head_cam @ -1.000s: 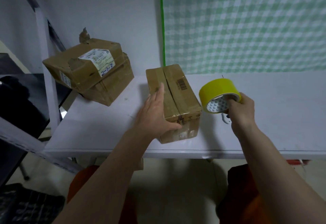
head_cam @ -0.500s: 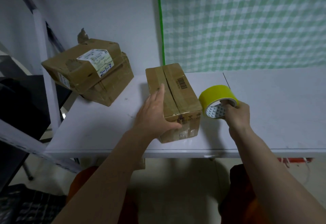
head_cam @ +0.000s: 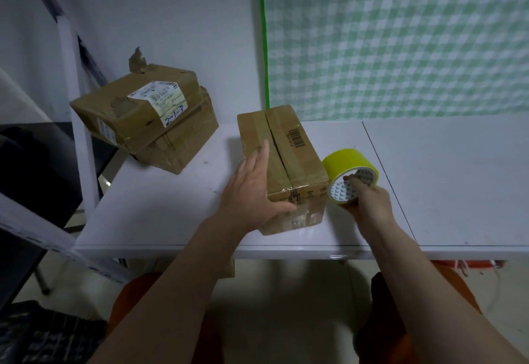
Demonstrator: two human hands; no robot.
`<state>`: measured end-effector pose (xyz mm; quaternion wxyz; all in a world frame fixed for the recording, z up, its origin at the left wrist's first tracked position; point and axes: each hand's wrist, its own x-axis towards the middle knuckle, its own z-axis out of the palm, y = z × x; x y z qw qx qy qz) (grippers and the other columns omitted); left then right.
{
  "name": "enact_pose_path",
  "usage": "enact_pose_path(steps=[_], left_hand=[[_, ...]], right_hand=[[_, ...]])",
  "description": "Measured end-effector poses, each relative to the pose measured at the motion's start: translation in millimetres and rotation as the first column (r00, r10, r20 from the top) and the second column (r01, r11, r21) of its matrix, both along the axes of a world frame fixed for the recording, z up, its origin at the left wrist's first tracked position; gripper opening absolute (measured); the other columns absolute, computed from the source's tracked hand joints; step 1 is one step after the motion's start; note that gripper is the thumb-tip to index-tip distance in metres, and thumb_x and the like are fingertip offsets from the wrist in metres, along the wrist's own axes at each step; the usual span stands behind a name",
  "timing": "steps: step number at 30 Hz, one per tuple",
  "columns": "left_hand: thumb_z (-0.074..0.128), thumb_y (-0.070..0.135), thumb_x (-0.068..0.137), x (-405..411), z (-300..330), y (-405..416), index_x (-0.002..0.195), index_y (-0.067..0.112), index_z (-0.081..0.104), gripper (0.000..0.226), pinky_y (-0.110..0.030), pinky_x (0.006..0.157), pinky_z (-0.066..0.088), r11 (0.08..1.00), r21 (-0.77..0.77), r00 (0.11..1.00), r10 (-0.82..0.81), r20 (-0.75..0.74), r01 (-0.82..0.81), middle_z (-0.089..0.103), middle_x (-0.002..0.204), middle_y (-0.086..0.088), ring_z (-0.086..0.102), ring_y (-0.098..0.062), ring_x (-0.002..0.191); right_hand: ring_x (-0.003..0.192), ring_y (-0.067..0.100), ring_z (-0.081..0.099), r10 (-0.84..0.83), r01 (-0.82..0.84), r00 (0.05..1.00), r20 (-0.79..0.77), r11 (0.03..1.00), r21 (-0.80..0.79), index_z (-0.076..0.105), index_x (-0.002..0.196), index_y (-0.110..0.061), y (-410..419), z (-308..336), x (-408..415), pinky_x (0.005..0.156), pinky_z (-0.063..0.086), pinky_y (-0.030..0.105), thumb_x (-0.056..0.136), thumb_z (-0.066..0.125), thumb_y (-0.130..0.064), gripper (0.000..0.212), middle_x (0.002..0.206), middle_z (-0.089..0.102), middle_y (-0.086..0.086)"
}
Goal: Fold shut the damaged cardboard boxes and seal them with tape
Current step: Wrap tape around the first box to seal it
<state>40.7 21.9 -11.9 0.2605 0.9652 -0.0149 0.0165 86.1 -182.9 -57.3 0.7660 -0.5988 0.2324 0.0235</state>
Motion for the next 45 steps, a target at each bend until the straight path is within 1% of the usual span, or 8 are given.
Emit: enact_pose_path(steps=[4,7,12,16,23,29,36,45], left_hand=[[0.081,0.051,0.063,-7.5,-2.7,12.9,0.15,0.032,-0.013,0.13,-0.049,0.116,0.023,0.994,-0.109,0.999,0.028,0.036,-0.024,0.016,0.157,0.01,0.017,-0.015,0.144],[0.085,0.046,0.061,-15.6,-3.8,23.4,0.151,0.03,-0.009,0.131,-0.043,0.115,0.025,0.975,-0.216,0.996,0.071,0.062,-0.056,0.024,0.153,0.014,0.023,-0.01,0.139],[0.088,0.045,0.055,-20.7,-8.2,21.7,0.15,0.034,-0.011,0.138,-0.044,0.115,0.027,0.946,-0.307,0.986,0.138,0.093,-0.103,0.024,0.154,0.002,0.024,-0.014,0.141],[0.089,0.043,0.056,-17.9,-11.5,5.3,0.152,0.03,0.007,0.127,-0.03,0.116,0.016,0.948,-0.312,0.974,0.122,0.192,-0.057,0.011,0.157,0.005,0.012,-0.01,0.143],[0.079,0.056,0.047,-23.7,-38.8,8.8,0.139,0.023,0.044,0.104,-0.045,0.103,0.041,0.934,-0.326,0.972,0.197,0.126,-0.147,0.051,0.137,0.002,0.044,-0.019,0.128],[0.08,0.058,0.06,-23.3,-30.2,22.3,0.135,0.031,0.047,0.087,-0.047,0.115,0.021,0.995,-0.088,0.981,0.067,0.18,-0.052,0.029,0.153,0.016,0.027,-0.013,0.14],[0.08,0.059,0.061,-14.8,-14.1,4.7,0.147,0.02,0.028,0.108,-0.033,0.12,0.001,0.998,0.064,0.993,0.019,0.118,-0.026,0.022,0.158,0.003,0.012,-0.014,0.146],[0.08,0.058,0.062,-8.5,-14.8,-1.8,0.152,0.024,-0.008,0.13,-0.04,0.116,0.024,0.998,0.049,0.999,0.033,0.029,-0.035,0.026,0.156,0.011,0.02,-0.021,0.144]], right_hand=[[0.077,0.022,0.066,0.172,-0.167,0.985,-0.029,0.977,0.132,0.067,0.096,-0.009,23.4,-9.8,-18.9,0.084,0.052,0.042,0.09,0.058,-0.029,0.022,0.084,0.072,0.01],[0.064,0.013,0.063,0.23,-0.228,0.973,0.011,0.958,0.172,0.063,0.088,-0.015,42.0,2.8,-23.9,0.06,0.047,0.029,0.093,0.052,-0.027,0.018,0.069,0.07,-0.001],[0.066,0.021,0.058,0.147,-0.113,0.977,0.157,0.972,-0.208,0.064,0.075,-0.008,50.0,44.5,-14.4,0.063,0.045,0.033,0.086,0.059,-0.028,0.023,0.072,0.063,0.006],[0.113,0.037,0.048,0.325,-0.044,0.922,0.21,0.627,-0.778,0.063,0.103,-0.014,53.6,70.3,-19.9,0.094,0.038,0.048,0.086,0.051,-0.037,0.03,0.122,0.056,0.013],[0.123,0.036,0.035,0.441,-0.066,0.893,0.087,0.32,-0.945,0.053,0.131,-0.019,63.5,34.4,-38.7,0.099,0.032,0.045,0.09,0.053,-0.035,0.044,0.141,0.038,0.007],[0.096,0.041,0.055,0.325,0.043,0.91,0.259,0.545,-0.838,0.058,0.111,-0.005,25.5,59.4,-17.8,0.074,0.038,0.037,0.091,0.041,-0.006,0.026,0.103,0.064,0.024],[0.089,0.036,0.055,0.264,0.008,0.941,0.211,0.608,-0.794,0.056,0.099,-0.011,28.2,46.8,-14.2,0.072,0.041,0.037,0.09,0.053,-0.02,0.014,0.089,0.061,0.012],[0.083,0.03,0.057,0.298,0.041,0.895,0.33,0.684,-0.728,0.06,0.1,-0.01,25.1,53.8,-14.8,0.069,0.043,0.032,0.076,0.041,-0.002,0.032,0.086,0.061,0.009]])
